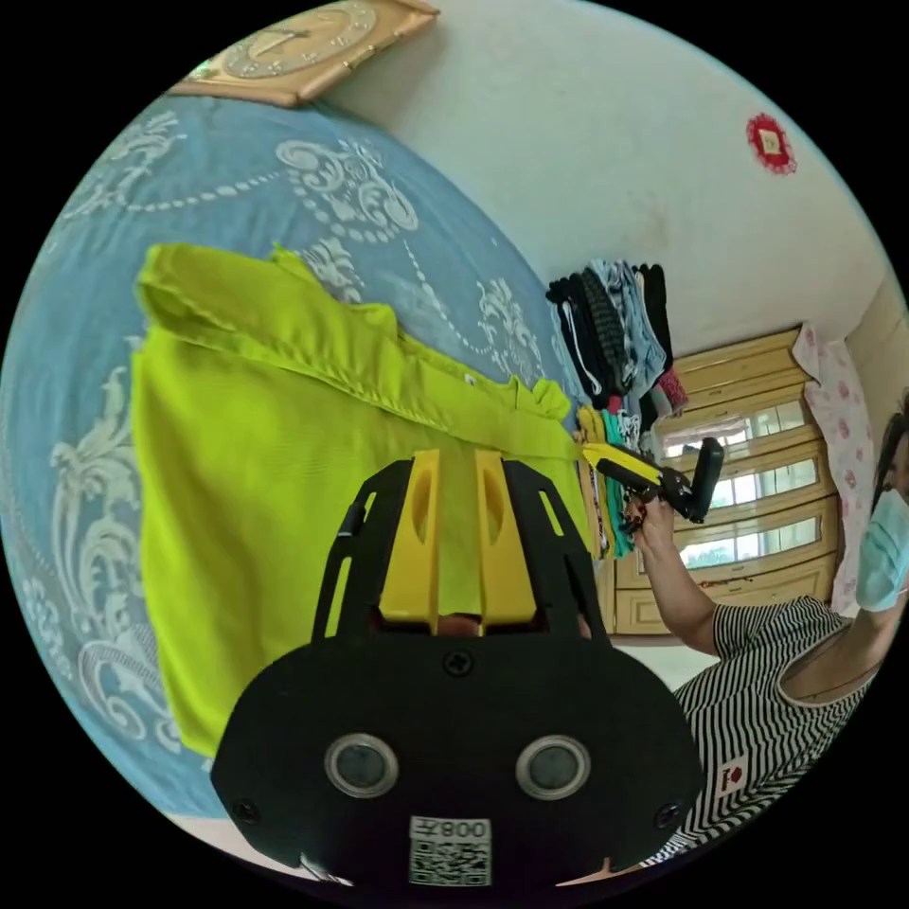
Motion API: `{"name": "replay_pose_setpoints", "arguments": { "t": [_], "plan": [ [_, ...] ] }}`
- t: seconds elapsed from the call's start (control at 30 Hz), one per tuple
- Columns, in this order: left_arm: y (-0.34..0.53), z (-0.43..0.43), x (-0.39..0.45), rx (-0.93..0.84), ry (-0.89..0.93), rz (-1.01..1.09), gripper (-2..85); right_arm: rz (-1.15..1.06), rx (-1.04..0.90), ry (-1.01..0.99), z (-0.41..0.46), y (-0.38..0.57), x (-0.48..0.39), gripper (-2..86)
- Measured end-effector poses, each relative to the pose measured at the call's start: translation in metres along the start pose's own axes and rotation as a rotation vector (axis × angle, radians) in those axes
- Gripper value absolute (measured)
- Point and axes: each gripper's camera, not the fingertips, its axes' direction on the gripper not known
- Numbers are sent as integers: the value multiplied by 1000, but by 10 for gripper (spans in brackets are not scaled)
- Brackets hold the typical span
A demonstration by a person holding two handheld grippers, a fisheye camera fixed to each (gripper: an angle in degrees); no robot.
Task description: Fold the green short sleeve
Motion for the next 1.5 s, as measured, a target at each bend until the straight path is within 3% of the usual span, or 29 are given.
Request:
{"name": "replay_pose_setpoints", "arguments": {
  "t": [0.17,0.27,0.63,0.93,1.17,1.5],
  "plan": [
    [-31,55,2,-87,-85,7,50,-355,-10,224,11,-49,-115,65],
    [-44,66,0,-82,-91,10,40,-426,-37,313,18,-65,-144,55],
    [-101,74,6,15,-107,84,30,-342,37,373,-29,-119,-145,6],
    [-110,61,8,79,-137,145,24,-234,90,185,-70,-107,-140,0],
    [-78,62,-15,-16,-208,129,20,-244,-47,253,-35,-81,-128,-4],
    [-72,36,-40,6,-260,90,17,-123,-28,425,-36,-87,-27,-4]
  ]
}}
